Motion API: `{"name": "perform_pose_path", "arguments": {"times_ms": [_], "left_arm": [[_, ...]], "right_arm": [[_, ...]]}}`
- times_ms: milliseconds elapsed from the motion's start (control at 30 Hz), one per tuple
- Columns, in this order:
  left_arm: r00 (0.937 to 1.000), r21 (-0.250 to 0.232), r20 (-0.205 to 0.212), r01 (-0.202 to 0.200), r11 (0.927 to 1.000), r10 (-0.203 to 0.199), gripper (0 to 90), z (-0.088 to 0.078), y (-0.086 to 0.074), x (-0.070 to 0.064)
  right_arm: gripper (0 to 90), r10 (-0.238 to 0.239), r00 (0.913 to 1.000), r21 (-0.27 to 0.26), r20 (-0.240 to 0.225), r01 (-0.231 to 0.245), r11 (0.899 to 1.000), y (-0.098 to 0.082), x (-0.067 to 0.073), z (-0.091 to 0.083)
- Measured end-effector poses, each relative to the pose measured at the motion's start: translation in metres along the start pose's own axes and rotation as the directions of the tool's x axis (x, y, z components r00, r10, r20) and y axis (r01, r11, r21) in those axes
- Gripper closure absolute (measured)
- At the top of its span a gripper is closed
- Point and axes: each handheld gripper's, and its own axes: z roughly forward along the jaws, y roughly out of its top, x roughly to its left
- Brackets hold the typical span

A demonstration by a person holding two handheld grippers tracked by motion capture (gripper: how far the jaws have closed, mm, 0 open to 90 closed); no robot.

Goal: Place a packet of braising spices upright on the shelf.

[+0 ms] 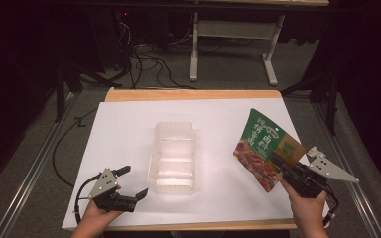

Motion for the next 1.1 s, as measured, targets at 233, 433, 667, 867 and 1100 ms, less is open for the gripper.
{"name": "perform_pose_path", "arguments": {"times_ms": [233, 433, 667, 867, 1100], "left_arm": [[1.0000, -0.005, -0.002, -0.001, 1.0000, 0.000, 4.0, -0.001, 0.000, -0.001], [1.0000, -0.003, -0.004, 0.002, 1.0000, -0.002, 4.0, -0.002, 0.000, 0.000], [1.0000, -0.010, -0.004, 0.000, 1.0000, 0.000, 4.0, -0.003, 0.000, 0.000], [1.0000, -0.012, -0.003, -0.004, 0.9999, 0.004, 4.0, -0.004, 0.000, -0.001], [1.0000, -0.015, -0.009, 0.001, 0.9999, -0.001, 4.0, -0.007, -0.001, 0.001]], "right_arm": [[90.0, -0.029, 0.9985, 0.002, -0.046, 0.029, 1.000, 0.010, 0.009, 0.014], [90.0, -0.044, 0.9948, -0.005, -0.092, 0.044, 0.999, 0.020, 0.017, 0.031], [90.0, -0.043, 0.9896, -0.016, -0.137, 0.041, 0.999, 0.034, 0.026, 0.050], [90.0, -0.048, 0.9828, -0.025, -0.178, 0.044, 0.999, 0.043, 0.036, 0.066], [90.0, -0.072, 0.9710, -0.025, -0.228, 0.068, 0.997, 0.052, 0.051, 0.082]]}}
